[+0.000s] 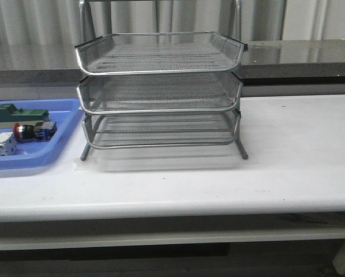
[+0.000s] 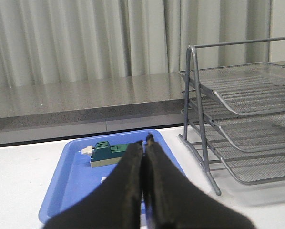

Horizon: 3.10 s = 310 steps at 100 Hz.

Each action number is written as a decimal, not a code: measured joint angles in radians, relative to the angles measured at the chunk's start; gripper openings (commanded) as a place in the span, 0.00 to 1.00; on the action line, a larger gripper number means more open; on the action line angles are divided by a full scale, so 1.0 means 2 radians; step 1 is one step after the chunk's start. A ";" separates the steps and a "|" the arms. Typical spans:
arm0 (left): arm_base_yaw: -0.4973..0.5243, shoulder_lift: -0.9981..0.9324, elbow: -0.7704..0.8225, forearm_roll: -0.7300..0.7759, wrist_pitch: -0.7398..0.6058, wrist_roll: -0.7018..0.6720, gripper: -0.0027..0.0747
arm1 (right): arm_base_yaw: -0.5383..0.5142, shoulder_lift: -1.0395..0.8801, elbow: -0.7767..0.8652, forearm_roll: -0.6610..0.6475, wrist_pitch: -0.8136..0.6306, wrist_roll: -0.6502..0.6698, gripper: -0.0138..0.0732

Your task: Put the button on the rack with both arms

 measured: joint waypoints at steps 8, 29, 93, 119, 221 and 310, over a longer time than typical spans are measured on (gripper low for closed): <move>0.000 0.000 0.000 0.000 0.000 0.000 0.01 | 0.000 0.000 0.000 0.000 0.000 0.000 0.08; 0.000 0.000 0.000 0.000 0.000 0.000 0.01 | 0.000 0.000 0.000 0.000 0.000 0.000 0.08; 0.000 0.000 0.000 0.000 0.000 0.000 0.01 | 0.000 0.000 0.000 0.000 -0.030 0.000 0.08; 0.000 0.000 0.000 0.000 0.000 0.000 0.01 | 0.000 0.001 -0.066 0.000 0.021 0.000 0.08; 0.000 0.000 0.000 0.000 0.000 0.000 0.01 | 0.000 0.442 -0.390 0.108 0.257 0.000 0.09; 0.000 0.000 0.000 0.000 0.000 0.000 0.01 | 0.000 0.659 -0.391 0.439 0.162 -0.117 0.62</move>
